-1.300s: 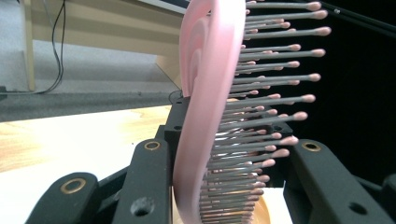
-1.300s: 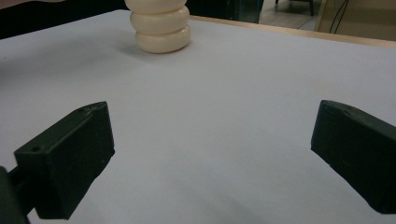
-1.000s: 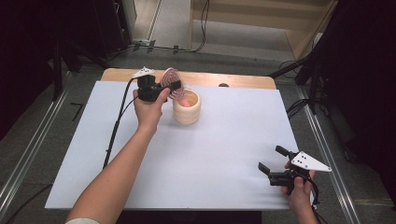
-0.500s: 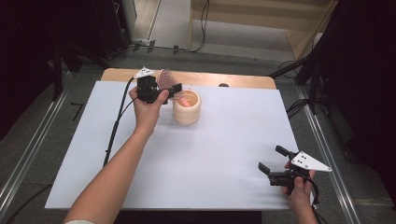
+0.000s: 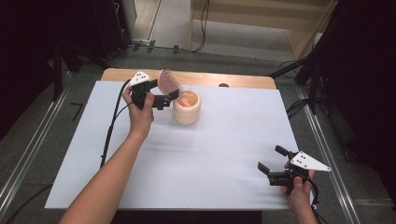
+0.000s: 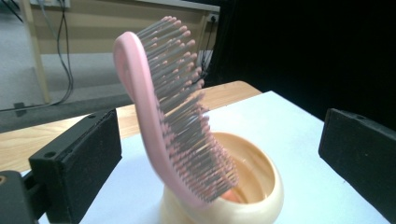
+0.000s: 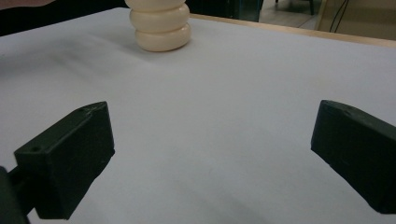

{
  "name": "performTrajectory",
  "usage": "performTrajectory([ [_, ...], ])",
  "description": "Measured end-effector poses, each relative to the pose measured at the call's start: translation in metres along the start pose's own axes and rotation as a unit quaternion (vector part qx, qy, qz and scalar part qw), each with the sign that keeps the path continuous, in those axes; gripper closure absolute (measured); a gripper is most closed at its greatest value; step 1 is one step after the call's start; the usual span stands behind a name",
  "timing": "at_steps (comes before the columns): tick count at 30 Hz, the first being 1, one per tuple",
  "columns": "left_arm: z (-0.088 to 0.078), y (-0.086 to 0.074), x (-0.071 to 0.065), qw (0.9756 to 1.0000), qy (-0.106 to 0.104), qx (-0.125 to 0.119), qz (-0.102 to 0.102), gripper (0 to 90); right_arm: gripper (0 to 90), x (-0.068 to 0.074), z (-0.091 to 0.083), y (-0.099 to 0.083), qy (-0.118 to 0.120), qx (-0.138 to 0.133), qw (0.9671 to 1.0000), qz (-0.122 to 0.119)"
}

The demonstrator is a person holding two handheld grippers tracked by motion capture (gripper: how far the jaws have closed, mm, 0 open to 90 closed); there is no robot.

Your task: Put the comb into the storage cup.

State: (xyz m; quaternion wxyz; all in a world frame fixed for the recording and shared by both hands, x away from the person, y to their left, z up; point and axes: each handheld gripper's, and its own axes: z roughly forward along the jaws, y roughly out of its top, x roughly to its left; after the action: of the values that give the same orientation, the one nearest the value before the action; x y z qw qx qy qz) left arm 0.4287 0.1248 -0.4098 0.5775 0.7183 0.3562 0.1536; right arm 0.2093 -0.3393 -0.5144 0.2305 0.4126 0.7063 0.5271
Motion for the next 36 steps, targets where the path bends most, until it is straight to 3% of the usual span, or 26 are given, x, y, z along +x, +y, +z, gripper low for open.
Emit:
performTrajectory([
  [13, -0.022, -0.013, -0.006, 0.9997, -0.005, 0.008, 0.021, 0.0, 0.0, 0.001, 0.001, 0.0, -0.002, 0.002, 1.0, -0.004],
  [20, -0.035, -0.021, -0.014, 0.9989, -0.005, 0.015, 0.043, 0.0, 0.0, 0.001, 0.001, 0.0, -0.002, 0.003, 1.0, -0.003],
  [36, -0.064, -0.038, -0.021, 0.9987, -0.01, 0.01, 0.05, 0.0, 0.0, 0.002, 0.002, 0.0, -0.004, 0.006, 1.0, -0.004],
])
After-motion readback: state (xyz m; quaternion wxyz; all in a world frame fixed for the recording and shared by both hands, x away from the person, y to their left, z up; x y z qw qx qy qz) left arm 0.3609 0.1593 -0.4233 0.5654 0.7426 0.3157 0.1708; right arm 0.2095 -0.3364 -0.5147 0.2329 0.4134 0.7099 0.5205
